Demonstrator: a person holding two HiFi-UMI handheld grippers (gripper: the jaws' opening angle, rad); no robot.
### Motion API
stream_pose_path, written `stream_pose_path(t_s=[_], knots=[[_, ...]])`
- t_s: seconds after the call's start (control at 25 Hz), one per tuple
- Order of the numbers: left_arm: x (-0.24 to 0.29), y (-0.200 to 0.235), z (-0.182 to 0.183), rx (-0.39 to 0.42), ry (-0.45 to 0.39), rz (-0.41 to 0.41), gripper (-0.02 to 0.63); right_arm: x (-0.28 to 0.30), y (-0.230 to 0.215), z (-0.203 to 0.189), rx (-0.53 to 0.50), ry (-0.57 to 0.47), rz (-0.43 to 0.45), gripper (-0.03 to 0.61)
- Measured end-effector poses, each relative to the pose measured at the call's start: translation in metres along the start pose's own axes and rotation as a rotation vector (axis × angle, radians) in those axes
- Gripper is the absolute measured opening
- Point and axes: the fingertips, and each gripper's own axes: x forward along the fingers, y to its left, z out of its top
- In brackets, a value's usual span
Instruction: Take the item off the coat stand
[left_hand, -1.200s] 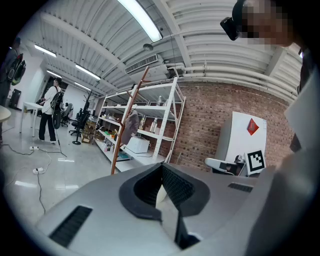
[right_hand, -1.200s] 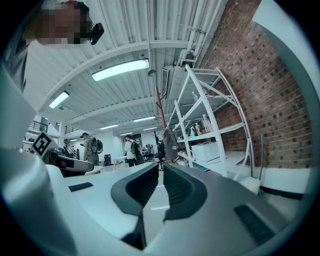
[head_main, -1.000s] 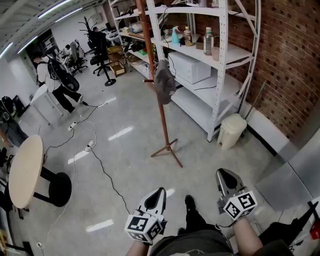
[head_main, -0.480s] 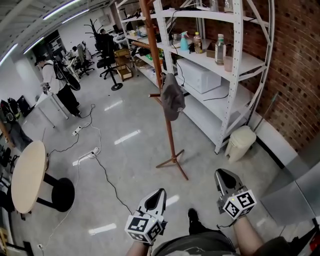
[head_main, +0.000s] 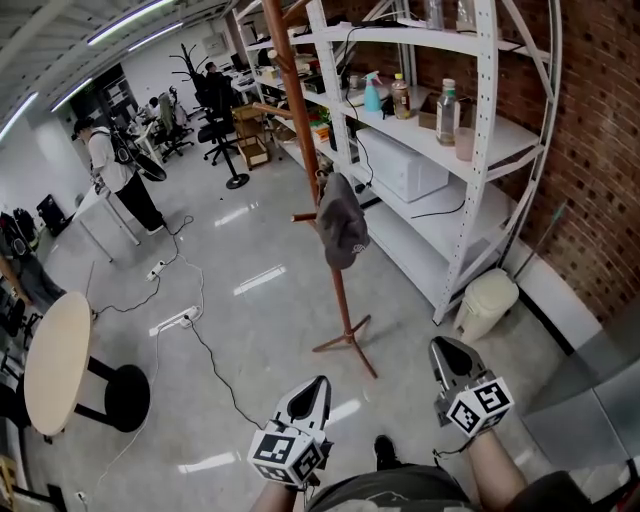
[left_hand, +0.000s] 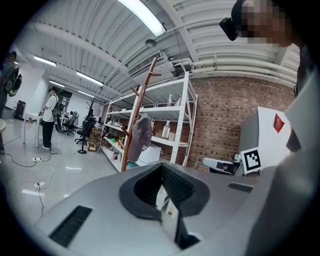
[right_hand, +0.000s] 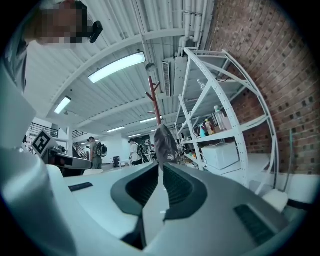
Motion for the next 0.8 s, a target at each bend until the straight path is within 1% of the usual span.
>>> stream_pose_path(t_s=[0.2,0.44,0.64,0.8], knots=[[0.031,0.007,0.008,0.021,-0.043,0.030,0.008,0.019,-0.022,0.002,0.001,0.002,0.015,0.035],[0.065,0.008,0.013,0.018,-0.050,0.034,0.008,0.036,-0.049,0.004,-0.012,0.008,0.023,0.035],[0.075,0.022,0.012,-0.006,-0.043,0.063,0.008,0.055,-0.050,0.007,-0.052,0.018,0.053,0.035],[0.083,0.033,0.016,-0.010,-0.038,0.064,0.008,0.074,-0.042,0.016,-0.031,-0.022,0.101,0.035]])
